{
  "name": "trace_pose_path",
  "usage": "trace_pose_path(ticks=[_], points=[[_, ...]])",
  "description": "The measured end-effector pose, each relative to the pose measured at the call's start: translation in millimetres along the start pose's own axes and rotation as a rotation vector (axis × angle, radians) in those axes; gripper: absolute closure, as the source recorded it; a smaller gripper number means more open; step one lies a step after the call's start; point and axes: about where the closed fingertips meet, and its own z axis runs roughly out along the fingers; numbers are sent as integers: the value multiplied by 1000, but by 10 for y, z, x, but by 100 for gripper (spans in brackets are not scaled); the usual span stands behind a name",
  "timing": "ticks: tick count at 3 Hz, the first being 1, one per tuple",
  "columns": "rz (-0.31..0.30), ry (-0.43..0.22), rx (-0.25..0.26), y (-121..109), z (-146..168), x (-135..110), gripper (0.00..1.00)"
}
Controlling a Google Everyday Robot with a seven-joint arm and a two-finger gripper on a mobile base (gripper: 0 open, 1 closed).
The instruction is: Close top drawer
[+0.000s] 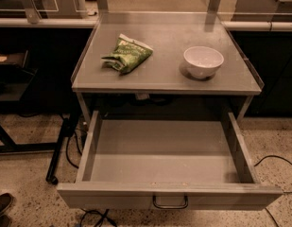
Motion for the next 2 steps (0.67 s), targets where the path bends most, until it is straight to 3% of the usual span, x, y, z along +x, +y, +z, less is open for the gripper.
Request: trace_pose_path(ticks=[2], points=[[-81,-31,-102,515,775,-119,100]])
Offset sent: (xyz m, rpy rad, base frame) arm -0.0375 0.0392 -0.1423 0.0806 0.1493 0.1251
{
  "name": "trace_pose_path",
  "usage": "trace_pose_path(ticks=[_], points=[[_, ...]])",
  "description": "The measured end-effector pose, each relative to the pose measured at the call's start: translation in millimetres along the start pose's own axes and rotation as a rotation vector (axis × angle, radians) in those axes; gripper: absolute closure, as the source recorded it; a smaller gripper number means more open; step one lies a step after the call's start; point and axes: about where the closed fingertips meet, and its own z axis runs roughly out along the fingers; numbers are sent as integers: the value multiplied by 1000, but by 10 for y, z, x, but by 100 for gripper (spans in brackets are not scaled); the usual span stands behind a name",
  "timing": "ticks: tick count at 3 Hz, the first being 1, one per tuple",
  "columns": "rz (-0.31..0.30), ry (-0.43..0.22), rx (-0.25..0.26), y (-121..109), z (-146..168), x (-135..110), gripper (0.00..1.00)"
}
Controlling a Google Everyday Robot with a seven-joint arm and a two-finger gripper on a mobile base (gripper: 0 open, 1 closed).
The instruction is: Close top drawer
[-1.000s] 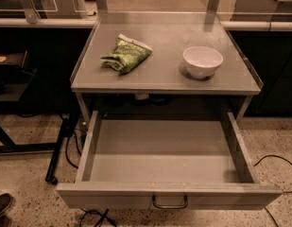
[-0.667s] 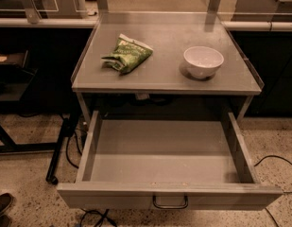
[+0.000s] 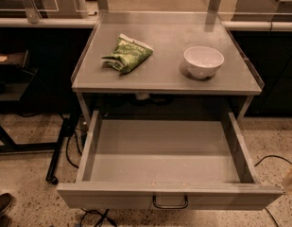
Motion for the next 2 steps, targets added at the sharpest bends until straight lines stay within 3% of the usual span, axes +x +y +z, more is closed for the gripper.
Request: trace_pose_path(ticks=[1,2], points=[[-16,-19,-64,91,442,-79,100],[-28,-28,-107,156,677,-130,100]])
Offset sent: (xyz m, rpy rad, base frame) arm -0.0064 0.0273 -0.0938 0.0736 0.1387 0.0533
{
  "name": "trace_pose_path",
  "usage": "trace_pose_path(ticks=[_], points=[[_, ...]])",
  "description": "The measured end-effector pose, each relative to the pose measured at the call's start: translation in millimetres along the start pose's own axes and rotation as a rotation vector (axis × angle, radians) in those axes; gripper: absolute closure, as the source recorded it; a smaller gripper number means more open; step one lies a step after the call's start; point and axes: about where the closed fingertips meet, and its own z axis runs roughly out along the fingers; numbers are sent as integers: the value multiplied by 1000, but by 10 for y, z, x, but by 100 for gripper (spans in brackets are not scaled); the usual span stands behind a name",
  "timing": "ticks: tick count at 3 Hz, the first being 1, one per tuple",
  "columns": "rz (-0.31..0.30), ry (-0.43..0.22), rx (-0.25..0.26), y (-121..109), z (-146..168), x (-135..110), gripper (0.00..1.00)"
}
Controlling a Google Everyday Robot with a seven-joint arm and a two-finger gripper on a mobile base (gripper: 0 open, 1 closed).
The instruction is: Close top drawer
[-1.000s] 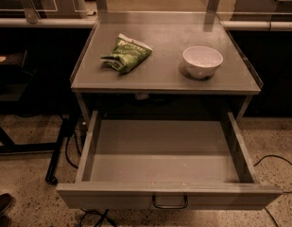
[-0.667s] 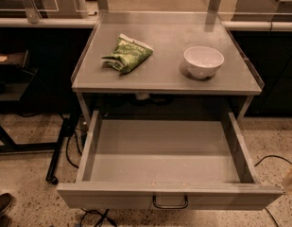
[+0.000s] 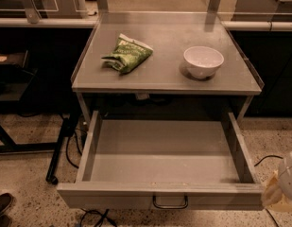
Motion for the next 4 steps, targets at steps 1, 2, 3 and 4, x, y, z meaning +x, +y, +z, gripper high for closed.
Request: trace_pose_path(ticks=[1,2,3,4], points=[[-2,-1,-7,8,40,-5,100],[7,-16,-53,103,205,-1,100],[25,-6,-87,187,545,-6,100],[41,10,-46,44,743,-36,100]])
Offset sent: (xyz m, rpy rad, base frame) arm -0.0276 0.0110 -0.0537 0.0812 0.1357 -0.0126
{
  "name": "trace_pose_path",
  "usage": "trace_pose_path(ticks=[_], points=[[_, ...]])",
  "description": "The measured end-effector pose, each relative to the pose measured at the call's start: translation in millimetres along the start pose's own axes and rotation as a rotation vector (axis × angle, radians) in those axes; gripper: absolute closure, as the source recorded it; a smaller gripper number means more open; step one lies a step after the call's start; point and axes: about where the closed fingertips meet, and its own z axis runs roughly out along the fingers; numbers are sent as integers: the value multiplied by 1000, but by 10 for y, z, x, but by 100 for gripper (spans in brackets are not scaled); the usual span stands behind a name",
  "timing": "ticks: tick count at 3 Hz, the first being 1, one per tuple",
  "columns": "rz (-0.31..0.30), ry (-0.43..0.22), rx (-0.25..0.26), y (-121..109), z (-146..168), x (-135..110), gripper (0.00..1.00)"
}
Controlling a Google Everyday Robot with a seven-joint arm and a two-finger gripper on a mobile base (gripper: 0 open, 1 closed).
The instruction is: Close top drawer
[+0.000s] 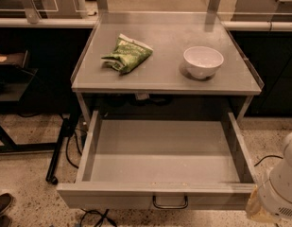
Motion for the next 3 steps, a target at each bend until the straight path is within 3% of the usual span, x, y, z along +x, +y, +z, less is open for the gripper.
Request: trace_pose_path(ticks=[2,3], points=[[-13,8,128,-521,-90,-185,100],[-41,-24,165,-894,-138,-459,100]])
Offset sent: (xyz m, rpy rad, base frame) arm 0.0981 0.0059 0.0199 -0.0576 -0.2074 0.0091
